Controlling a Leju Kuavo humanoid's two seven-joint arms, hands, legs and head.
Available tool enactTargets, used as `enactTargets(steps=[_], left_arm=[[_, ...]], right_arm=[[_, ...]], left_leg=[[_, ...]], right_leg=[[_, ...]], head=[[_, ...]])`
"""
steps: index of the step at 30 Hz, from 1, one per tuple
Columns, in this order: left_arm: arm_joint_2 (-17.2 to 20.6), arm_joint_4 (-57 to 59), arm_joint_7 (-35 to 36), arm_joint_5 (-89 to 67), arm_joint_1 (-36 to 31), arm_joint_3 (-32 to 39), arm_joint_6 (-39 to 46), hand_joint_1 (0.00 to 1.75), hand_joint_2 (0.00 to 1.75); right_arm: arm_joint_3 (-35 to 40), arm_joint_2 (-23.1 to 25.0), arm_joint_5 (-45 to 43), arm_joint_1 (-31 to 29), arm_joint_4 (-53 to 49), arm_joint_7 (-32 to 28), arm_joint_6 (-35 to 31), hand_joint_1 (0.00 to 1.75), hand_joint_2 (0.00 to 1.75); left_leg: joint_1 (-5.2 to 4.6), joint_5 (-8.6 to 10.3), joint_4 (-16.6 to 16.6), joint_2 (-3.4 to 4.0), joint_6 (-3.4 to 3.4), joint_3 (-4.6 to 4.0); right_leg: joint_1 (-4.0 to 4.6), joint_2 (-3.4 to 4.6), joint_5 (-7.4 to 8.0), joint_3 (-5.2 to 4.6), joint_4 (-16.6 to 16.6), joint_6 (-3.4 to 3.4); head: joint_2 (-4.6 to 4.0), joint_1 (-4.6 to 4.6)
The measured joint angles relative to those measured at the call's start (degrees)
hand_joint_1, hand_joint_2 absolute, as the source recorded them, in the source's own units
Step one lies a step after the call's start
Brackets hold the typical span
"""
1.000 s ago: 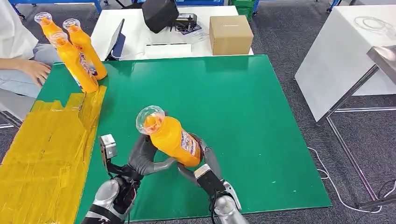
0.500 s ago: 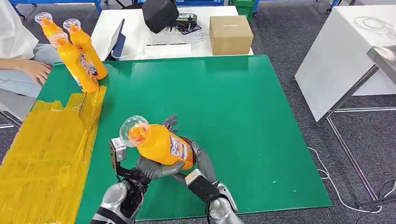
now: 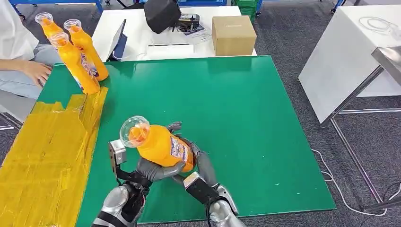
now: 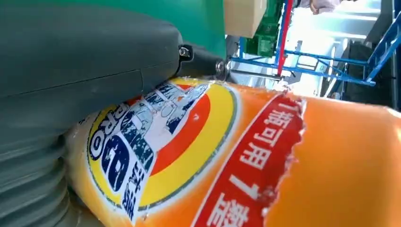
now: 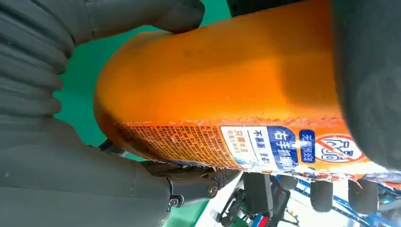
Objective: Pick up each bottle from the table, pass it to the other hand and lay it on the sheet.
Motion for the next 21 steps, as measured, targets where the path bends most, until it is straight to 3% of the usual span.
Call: enactTargets(steps=[13, 14, 15, 16, 21], left_arm=[[-0.04, -1.73, -0.52, 0.5, 0.38, 0.37, 0.41, 1.75, 1.75], [-0.04, -2.01, -0.52, 0.5, 0.42, 0.37, 0.46, 1.75, 1.75], [-0.04, -2.14, -0.52, 0.5, 0.43, 0.37, 0.48, 1.75, 1.75], [-0.04, -2.23, -0.52, 0.5, 0.44, 0.37, 0.46, 1.75, 1.75], [0.0, -4.28, -4.1, -3.59, 1.09, 0.76, 4.31, 1.75, 1.75]], right_arm=[[0.92, -0.24, -1.49, 0.0, -1.18, -0.15, 0.22, 1.75, 1.75], [0.92, -0.26, -1.49, 0.04, -1.44, -0.15, 0.26, 1.52, 1.75], [0.98, -0.26, -1.51, 0.06, -1.64, -0.15, 0.28, 0.07, 1.75], [1.03, -0.26, -1.55, 0.08, -1.77, -0.15, 0.28, 0.0, 1.75], [0.94, -0.42, -4.52, 0.7, -4.1, -0.39, 1.15, 0.0, 1.75]], left_leg=[[0.0, 0.0, 0.0, 0.0, 0.0, 0.0], [0.0, 0.0, 0.0, 0.0, 0.0, 0.0], [0.0, 0.0, 0.0, 0.0, 0.0, 0.0], [0.0, 0.0, 0.0, 0.0, 0.0, 0.0], [0.0, 0.0, 0.0, 0.0, 0.0, 0.0]], right_leg=[[0.0, 0.0, 0.0, 0.0, 0.0, 0.0], [0.0, 0.0, 0.0, 0.0, 0.0, 0.0], [0.0, 0.0, 0.0, 0.0, 0.0, 0.0], [0.0, 0.0, 0.0, 0.0, 0.0, 0.0], [0.0, 0.0, 0.0, -0.01, 0.0, 0.0]], head=[[0.0, 0.0], [0.0, 0.0], [0.0, 0.0], [0.0, 0.0], [0.0, 0.0]])
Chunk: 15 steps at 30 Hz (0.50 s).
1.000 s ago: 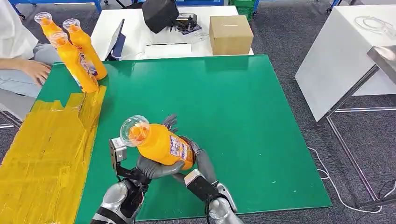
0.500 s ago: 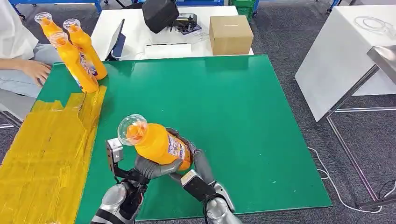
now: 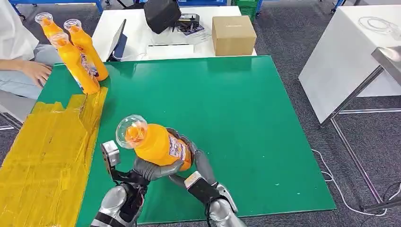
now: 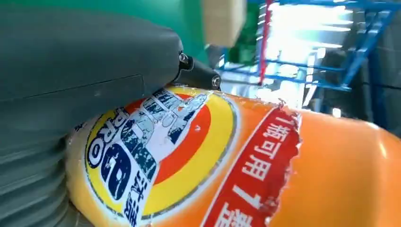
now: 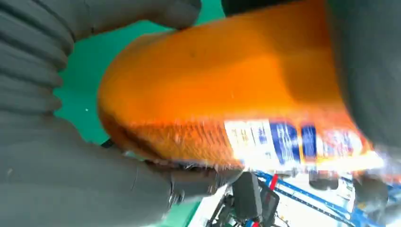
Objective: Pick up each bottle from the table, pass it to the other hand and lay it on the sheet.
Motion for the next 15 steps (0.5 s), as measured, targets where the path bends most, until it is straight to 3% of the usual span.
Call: enactTargets(steps=[8, 12, 15], left_arm=[[1.4, -8.37, -6.67, -27.74, 0.25, 6.16, 24.45, 1.75, 1.75], [2.76, -9.19, -6.53, -43.11, 0.17, 9.26, 36.9, 1.75, 1.75], [4.11, -7.68, -2.69, -57.74, -0.37, 11.0, 48.09, 1.75, 1.75]], right_arm=[[-0.64, -0.59, -3.89, 3.32, -12.37, 1.73, 2.69, 0.0, 1.75], [-0.83, -0.94, -5.55, 3.27, -16.11, 2.8, 2.54, 0.0, 1.75], [-1.29, -1.29, -7.18, 3.31, -17.96, 2.75, 1.62, 0.0, 1.75]], left_leg=[[0.05, 0.0, -0.01, 0.0, -0.01, 0.0], [0.05, 0.01, -0.01, 0.01, -0.02, 0.02], [0.05, 0.02, 0.0, 0.0, -0.01, 0.03]], right_leg=[[0.05, 0.0, 0.0, 0.0, 0.01, 0.0], [0.05, 0.0, 0.0, 0.0, 0.01, 0.0], [0.03, 0.0, 0.0, 0.01, 0.0, 0.0]], head=[[0.0, 0.0], [0.0, -0.02], [0.0, 0.0]])
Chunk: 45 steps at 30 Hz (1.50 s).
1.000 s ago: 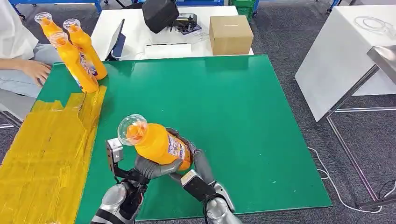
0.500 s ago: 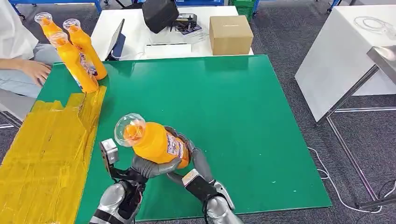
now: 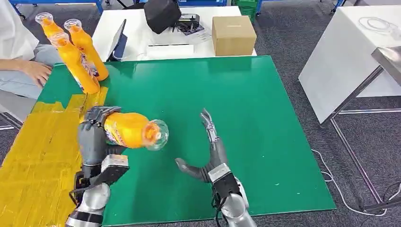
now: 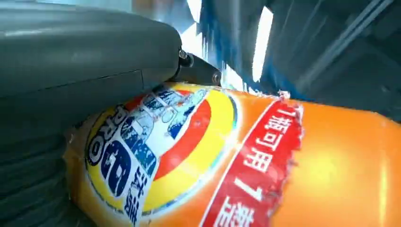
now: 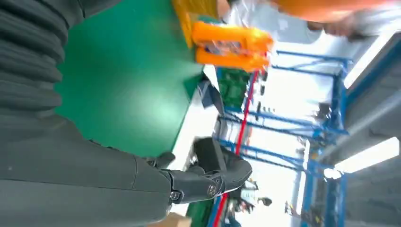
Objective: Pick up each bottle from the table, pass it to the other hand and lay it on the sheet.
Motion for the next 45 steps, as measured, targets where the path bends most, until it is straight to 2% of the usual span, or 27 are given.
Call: enactTargets(steps=[2, 6, 9, 18, 22, 26, 32, 40, 41, 42, 45], left_arm=[[1.07, 2.39, 2.96, -8.73, -0.4, 1.4, 4.48, 1.75, 1.75], [2.37, 5.99, 7.65, -21.68, -0.8, 4.39, 5.54, 1.75, 1.75], [4.24, 10.13, 14.0, -31.19, -0.91, 6.53, 5.58, 1.75, 1.75], [6.84, 15.47, 16.22, -33.25, -1.57, 8.65, 5.65, 1.75, 1.75], [8.15, 19.78, 22.77, -37.2, -2.62, 8.67, 4.64, 1.75, 1.75], [9.88, 25.1, 25.55, -36.13, -4.02, 9.31, -0.24, 1.75, 1.75], [12.28, 31.89, 22.66, -29.2, -6.36, 11.3, -8.8, 1.75, 1.75], [14.79, 39.53, 24.76, -28.92, -10.96, 12.52, -9.85, 1.75, 1.75], [14.9, 40.1, 24.87, -28.92, -11.29, 12.72, -9.83, 1.05, 1.75], [15.06, 40.65, 25.04, -28.94, -11.63, 12.83, -9.81, 0.0, 1.75], [15.15, 42.4, 26.18, -29.57, -12.64, 13.13, -9.94, 0.0, 1.75]], right_arm=[[-0.3, -0.35, -0.85, 0.19, -1.55, -0.13, -0.44, 0.0, 1.75], [-1.01, -1.05, -1.77, 1.13, -4.55, -0.41, -1.22, 0.0, 1.75], [-1.86, -1.66, -2.75, 2.09, -8.03, -0.59, -1.59, 0.0, 1.75], [-3.1, -2.8, -3.1, 3.1, -12.46, -0.59, -1.7, 0.0, 1.75], [-3.63, -2.88, -3.1, 3.54, -13.97, -0.59, -2.32, 0.0, 1.75], [-5.2, -2.88, -3.17, 4.04, -15.89, -0.41, -2.23, 0.0, 1.75], [-7.48, -2.91, -2.69, 4.62, -16.65, -0.39, -0.66, 0.0, 1.75], [-8.85, -2.88, -1.48, 4.59, -16.19, -0.46, -0.24, 0.0, 1.75], [-8.96, -2.88, -1.4, 4.59, -16.15, -0.46, -0.2, 0.0, 1.75], [-9.05, -2.88, -1.33, 4.59, -16.08, -0.46, -0.17, 0.0, 1.75], [-9.33, -2.88, -0.98, 4.58, -16.02, -0.39, 0.0, 0.0, 1.75]], left_leg=[[0.0, 0.0, 0.0, 0.01, 0.0, 0.0], [0.0, 0.0, 0.0, 0.01, 0.0, 0.0], [-0.01, -0.01, 0.0, 0.02, 0.0, 0.0], [0.01, 0.0, 0.0, 0.01, 0.0, -0.01], [-0.01, 0.0, 0.0, 0.01, 0.0, -0.01], [0.0, 0.0, 0.0, -0.01, -0.01, 0.0], [0.02, 0.0, -0.01, -0.03, -0.01, 0.01], [0.01, 0.03, -0.05, -0.05, -0.07, 0.46], [0.01, 0.03, -0.05, -0.05, -0.08, 0.51], [0.01, 0.03, -0.05, -0.05, -0.08, 0.56], [0.01, 0.04, -0.06, -0.06, -0.09, 0.75]], right_leg=[[0.0, 0.0, 0.0, 0.0, 0.0, 0.0], [-0.01, 0.0, 0.0, 0.0, 0.0, 0.0], [0.0, 0.02, 0.0, -0.04, 0.0, 0.0], [0.01, 0.01, -0.01, -0.02, 0.0, -0.01], [0.0, 0.01, 0.0, -0.03, 0.0, -0.01], [0.02, -0.01, 0.0, -0.01, 0.0, -0.01], [0.03, -0.03, -0.02, 0.02, 0.01, -0.03], [0.03, -0.05, -0.03, 0.48, 0.01, -0.04], [0.04, -0.05, -0.03, 0.53, 0.01, -0.04], [0.04, -0.05, -0.03, 0.58, 0.01, -0.04], [0.04, -0.05, -0.03, 0.79, 0.01, -0.05]], head=[[0.0, 0.0], [0.0, 0.02], [0.0, 0.0], [0.0, 0.0], [0.0, 0.0], [0.0, 0.02], [0.0, 0.0], [0.0, -0.02], [0.0, 0.0], [0.0, 0.0], [0.0, 0.0]])
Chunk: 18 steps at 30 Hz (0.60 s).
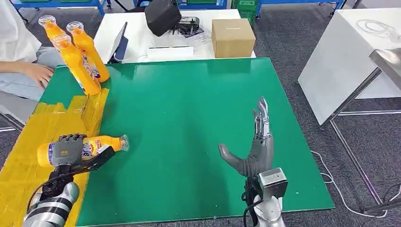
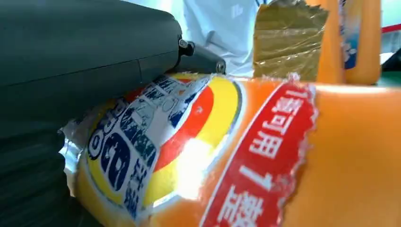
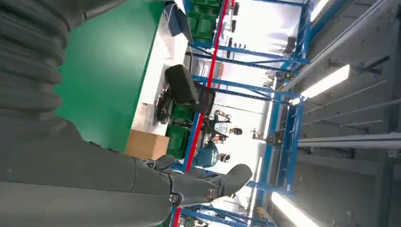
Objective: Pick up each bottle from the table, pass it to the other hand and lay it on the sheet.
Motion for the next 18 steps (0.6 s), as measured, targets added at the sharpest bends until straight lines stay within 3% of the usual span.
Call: enactTargets(steps=[11, 18], left_arm=[[-0.02, 1.53, -2.14, -0.11, -0.52, 0.07, -0.17, 0.0, 1.75], [-0.07, -0.17, -7.44, 5.02, 0.46, 0.26, -1.94, 0.0, 1.75]], right_arm=[[-0.85, 0.0, 0.83, -0.08, 0.44, 0.33, 0.48, 0.0, 1.75], [-1.46, 0.0, 0.9, -0.2, 0.7, 0.44, 1.16, 0.0, 1.75]], left_leg=[[0.0, 0.03, -0.01, -0.02, -0.06, 0.23], [0.0, 0.03, -0.01, -0.04, -0.06, 0.2]], right_leg=[[0.01, -0.01, 0.0, 0.23, 0.02, -0.01], [0.0, -0.04, -0.01, 0.22, 0.02, 0.0]], head=[[0.0, 0.0], [0.0, 0.0]])
